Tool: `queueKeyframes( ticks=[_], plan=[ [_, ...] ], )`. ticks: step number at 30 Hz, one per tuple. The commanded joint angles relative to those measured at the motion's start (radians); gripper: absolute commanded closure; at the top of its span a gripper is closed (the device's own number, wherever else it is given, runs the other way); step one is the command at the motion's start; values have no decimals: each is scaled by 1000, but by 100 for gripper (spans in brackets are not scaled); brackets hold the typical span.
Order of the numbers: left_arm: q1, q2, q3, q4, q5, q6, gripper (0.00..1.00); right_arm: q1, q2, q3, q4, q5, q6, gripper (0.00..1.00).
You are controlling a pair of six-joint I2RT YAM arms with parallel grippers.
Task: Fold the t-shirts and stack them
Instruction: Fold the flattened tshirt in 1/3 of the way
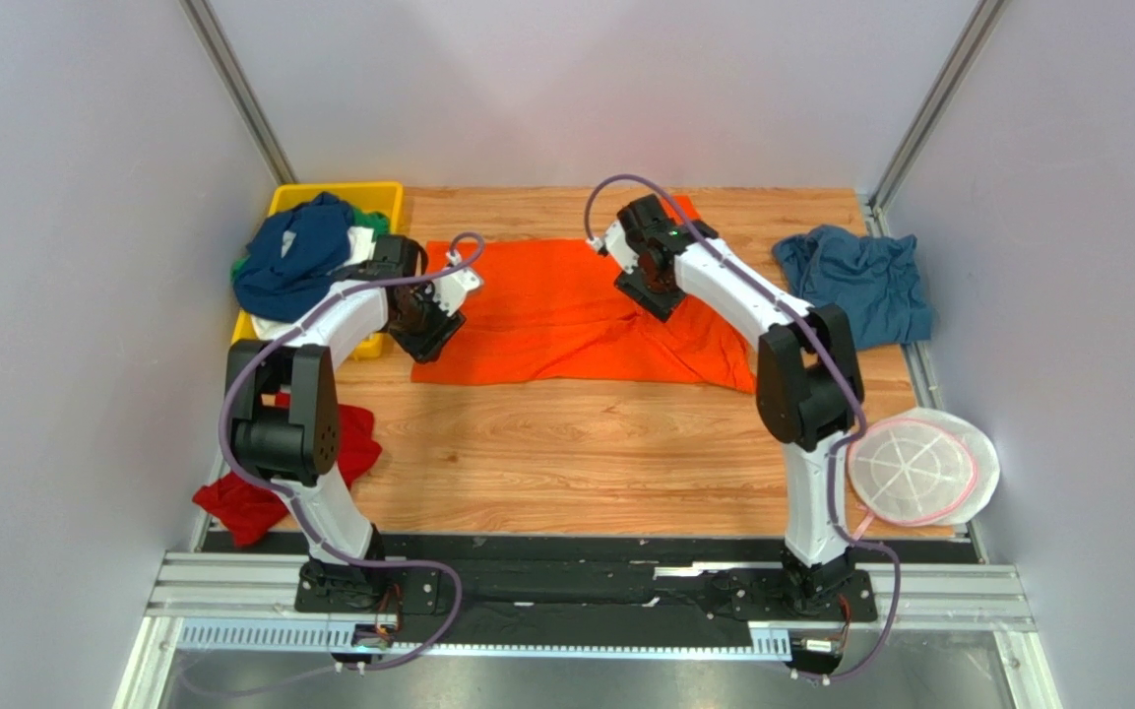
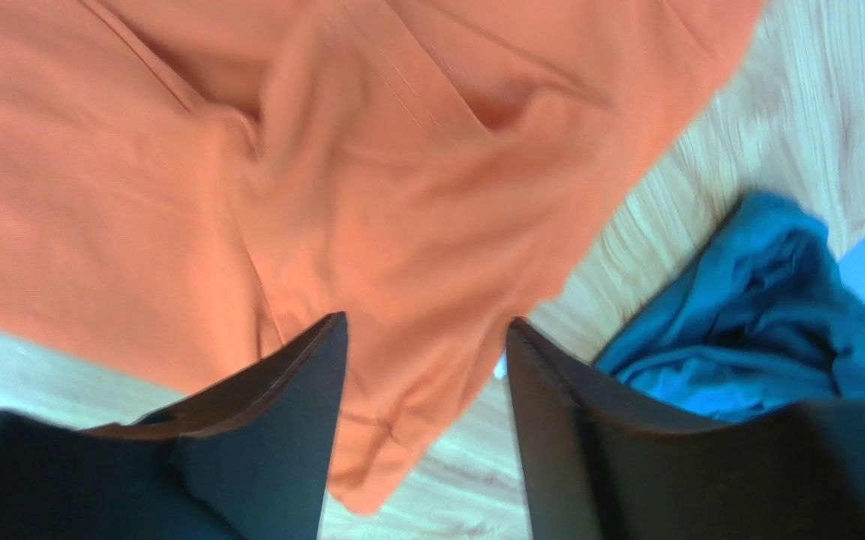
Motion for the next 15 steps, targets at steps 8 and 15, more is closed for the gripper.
queueKeyframes(
  ticks=[8, 15],
  plan=[
    [-17, -42, 21, -17, 56, -17, 23, -69, -187, -260, 139, -24, 67, 28],
    [-29, 33, 67, -16, 41, -22, 20, -87, -154, -299, 176, -19, 64, 13]
  ],
)
